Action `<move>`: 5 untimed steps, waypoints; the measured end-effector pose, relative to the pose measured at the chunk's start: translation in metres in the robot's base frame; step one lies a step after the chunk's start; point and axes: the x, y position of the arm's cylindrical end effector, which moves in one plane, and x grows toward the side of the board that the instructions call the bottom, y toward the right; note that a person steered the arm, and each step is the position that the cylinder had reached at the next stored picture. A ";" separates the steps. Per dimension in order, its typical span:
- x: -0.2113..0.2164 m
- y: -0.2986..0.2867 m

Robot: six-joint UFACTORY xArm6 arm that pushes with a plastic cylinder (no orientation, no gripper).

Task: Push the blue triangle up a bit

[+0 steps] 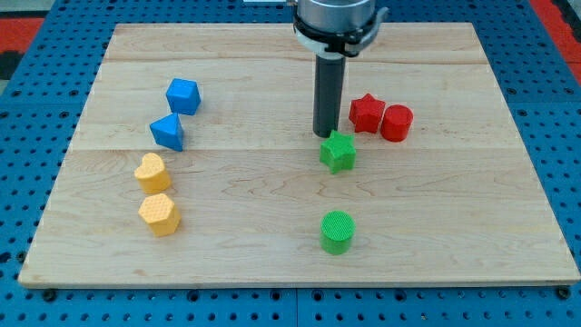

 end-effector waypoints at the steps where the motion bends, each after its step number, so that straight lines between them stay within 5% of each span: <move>1: 0.071 0.002; 2: 0.097 -0.005; 4: -0.010 -0.114; 5: 0.035 -0.163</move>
